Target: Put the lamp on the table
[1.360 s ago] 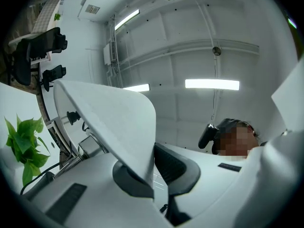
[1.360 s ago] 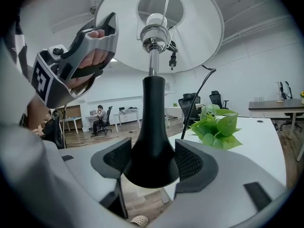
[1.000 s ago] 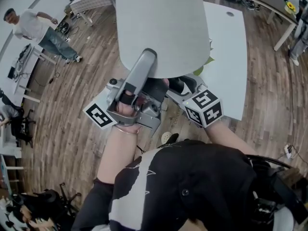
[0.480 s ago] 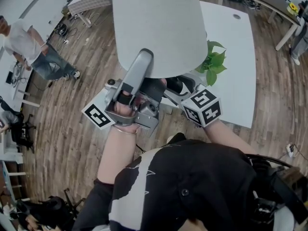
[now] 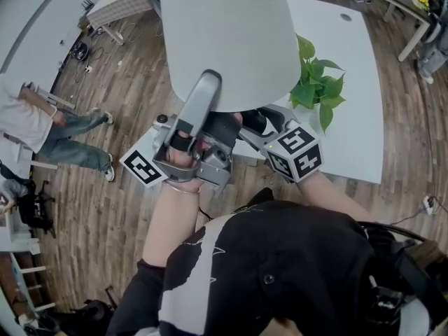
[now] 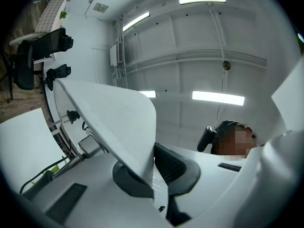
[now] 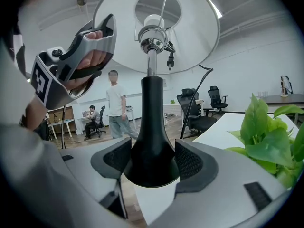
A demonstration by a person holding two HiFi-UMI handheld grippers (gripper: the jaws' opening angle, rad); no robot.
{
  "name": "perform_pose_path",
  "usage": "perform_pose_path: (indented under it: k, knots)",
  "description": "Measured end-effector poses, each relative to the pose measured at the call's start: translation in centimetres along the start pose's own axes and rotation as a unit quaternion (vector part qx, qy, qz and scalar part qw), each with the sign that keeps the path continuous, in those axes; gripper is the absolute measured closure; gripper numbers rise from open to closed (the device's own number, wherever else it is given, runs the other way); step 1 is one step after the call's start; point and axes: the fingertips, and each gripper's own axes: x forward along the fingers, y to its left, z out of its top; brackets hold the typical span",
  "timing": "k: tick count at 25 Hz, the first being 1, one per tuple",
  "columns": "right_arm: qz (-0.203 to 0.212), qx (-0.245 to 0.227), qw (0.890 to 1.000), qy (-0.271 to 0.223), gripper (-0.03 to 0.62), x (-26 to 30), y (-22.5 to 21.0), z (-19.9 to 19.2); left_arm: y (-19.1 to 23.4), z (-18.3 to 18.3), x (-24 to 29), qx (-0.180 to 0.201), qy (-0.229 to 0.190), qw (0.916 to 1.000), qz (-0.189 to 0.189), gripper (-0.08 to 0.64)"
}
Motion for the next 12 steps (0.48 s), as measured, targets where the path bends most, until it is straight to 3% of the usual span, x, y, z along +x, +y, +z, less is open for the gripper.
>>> perform_pose_path:
  k: [12]
  knots:
    - [-0.030,0.018,0.999,0.019,0.299,4.0,-1.0,-0.7,3.6,2.8,-2.3,-0.034,0.001,0.9994,-0.010,0.545]
